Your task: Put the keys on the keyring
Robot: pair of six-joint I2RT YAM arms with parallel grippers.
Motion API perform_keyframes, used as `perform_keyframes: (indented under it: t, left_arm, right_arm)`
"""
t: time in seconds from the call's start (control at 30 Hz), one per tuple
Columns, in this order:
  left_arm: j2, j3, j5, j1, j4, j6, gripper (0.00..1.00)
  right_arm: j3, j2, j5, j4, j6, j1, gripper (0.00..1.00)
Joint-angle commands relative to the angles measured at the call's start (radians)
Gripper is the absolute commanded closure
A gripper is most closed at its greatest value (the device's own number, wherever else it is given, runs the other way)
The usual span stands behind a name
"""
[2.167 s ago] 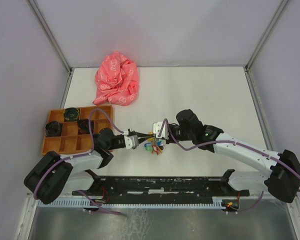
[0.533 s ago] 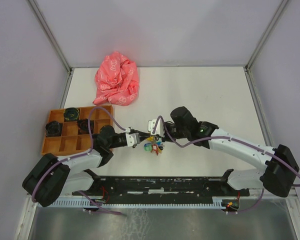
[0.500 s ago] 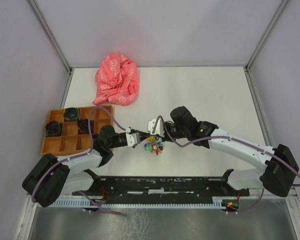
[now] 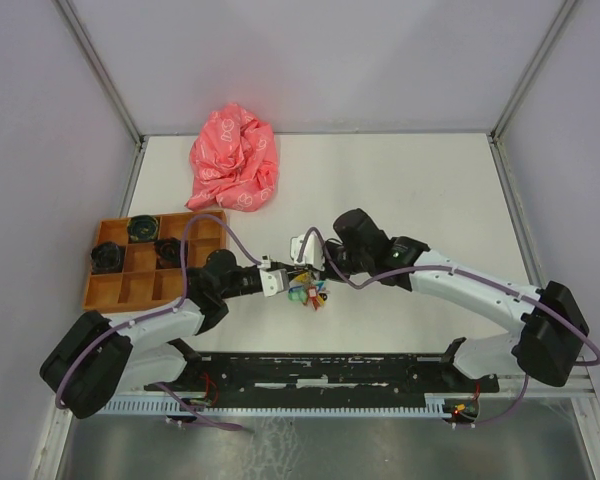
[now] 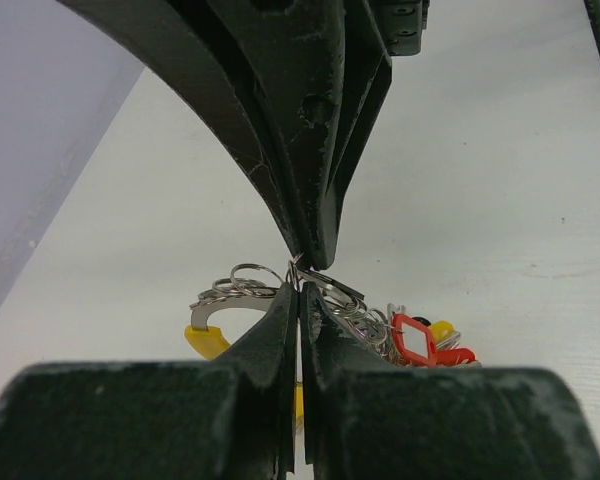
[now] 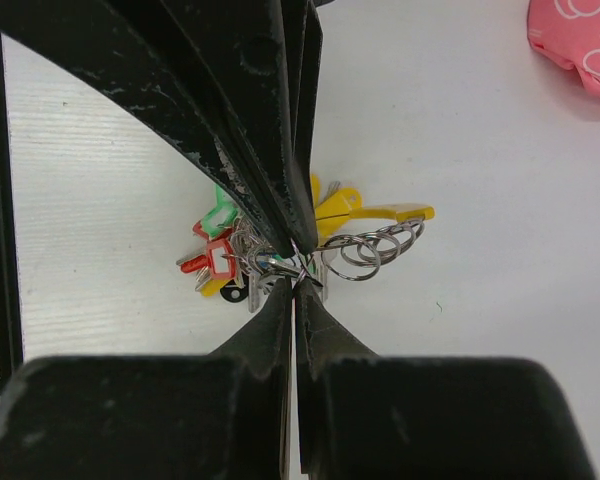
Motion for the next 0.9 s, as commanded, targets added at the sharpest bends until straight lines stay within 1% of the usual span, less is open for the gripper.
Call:
perform_keyframes:
  t: [0.0, 0.13, 0.33, 0.4, 0.5, 0.67, 0.87]
  left_arm:
    - [-0.016, 0.044, 0.005, -0.037, -0.028, 0.062, 0.97]
    - [-0.016, 0.041, -0.010, -0.037, -0.017, 0.051, 0.97]
    - [-0.017, 0.036, -0.063, -0.037, 0.046, -0.038, 0.97]
    - [-0.019, 0.028, -0.058, -0.036, 0.057, -0.044, 0.97]
    - [-0.022, 0.002, -0.060, -0.034, 0.107, -0.046, 0.97]
    - [-0.013, -0.001, -0.064, -0.027, 0.110, -0.040, 0.97]
    - [-0.010, 0.002, -0.060, -0.023, 0.112, -0.044, 0.97]
  right_arm:
    - [0.092, 0.006, -0.076, 0.150, 0.005, 0.024, 0.99]
    - [0.079, -0.005, -0.069, 0.150, -0.012, 0.025, 0.99]
    - [0.050, -0.032, -0.045, 0.137, -0.072, 0.024, 0.99]
    - [0.044, -0.033, -0.036, 0.135, -0.071, 0.025, 0.95]
    - [0.018, -0.060, 0.002, 0.151, -0.059, 0.022, 0.84]
    - [-0.057, -0.132, 0.014, 0.164, -0.024, -0.011, 0.72]
    - [-0.144, -0.209, -0.033, 0.204, 0.033, -0.056, 0.67]
